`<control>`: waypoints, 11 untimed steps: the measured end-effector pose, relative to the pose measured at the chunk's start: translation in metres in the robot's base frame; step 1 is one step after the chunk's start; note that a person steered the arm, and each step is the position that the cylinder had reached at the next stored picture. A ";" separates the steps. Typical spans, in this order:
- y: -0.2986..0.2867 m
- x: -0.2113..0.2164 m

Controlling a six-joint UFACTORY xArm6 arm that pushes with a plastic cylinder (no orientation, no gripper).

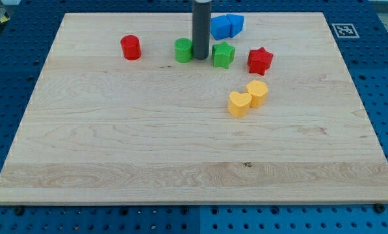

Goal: Nudge the green circle up a bit

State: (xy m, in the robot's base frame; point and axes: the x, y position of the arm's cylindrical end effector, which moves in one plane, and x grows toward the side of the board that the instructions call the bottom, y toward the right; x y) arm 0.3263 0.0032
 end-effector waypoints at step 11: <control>-0.046 0.032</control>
